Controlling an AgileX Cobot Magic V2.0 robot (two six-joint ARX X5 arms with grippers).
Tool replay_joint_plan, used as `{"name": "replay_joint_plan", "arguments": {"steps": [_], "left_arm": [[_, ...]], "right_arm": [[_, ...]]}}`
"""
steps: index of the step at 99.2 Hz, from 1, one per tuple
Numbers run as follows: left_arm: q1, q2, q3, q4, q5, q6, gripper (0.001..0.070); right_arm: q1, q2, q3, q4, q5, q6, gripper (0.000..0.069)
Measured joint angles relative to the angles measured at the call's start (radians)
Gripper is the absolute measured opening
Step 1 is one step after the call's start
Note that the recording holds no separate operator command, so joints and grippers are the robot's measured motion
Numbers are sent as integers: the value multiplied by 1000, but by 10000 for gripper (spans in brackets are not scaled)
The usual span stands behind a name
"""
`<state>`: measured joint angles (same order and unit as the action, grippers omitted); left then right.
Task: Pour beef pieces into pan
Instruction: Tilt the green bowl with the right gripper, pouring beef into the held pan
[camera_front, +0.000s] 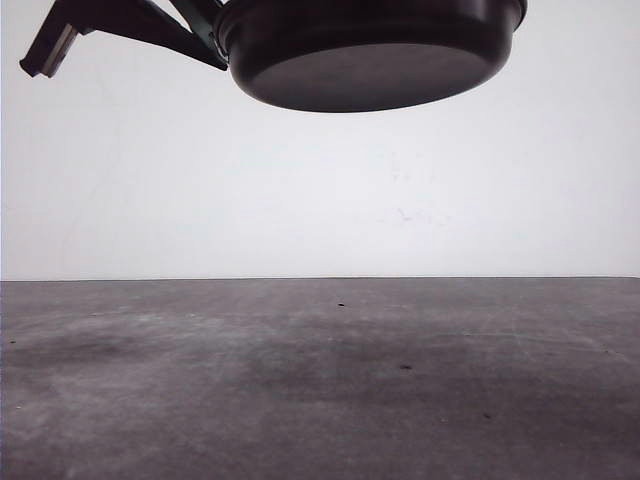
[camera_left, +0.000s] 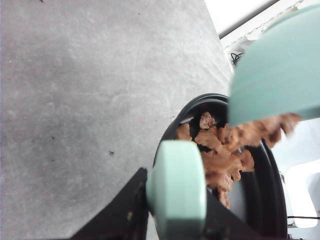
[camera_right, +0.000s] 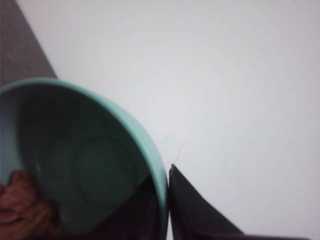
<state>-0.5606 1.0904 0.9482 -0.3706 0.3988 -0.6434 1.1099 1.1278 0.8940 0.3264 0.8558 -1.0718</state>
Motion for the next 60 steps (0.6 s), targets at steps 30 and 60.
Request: {"name": "replay_joint_plan", "arguments": {"steps": [30,60], "left_arm": [[18,3,0,-31,0,1,60],[40,3,0,-29,0,1,60]], "right_arm": [[35,0,0,85,-26,-146,13],[35,0,0,164,-26,-182,13]]}}
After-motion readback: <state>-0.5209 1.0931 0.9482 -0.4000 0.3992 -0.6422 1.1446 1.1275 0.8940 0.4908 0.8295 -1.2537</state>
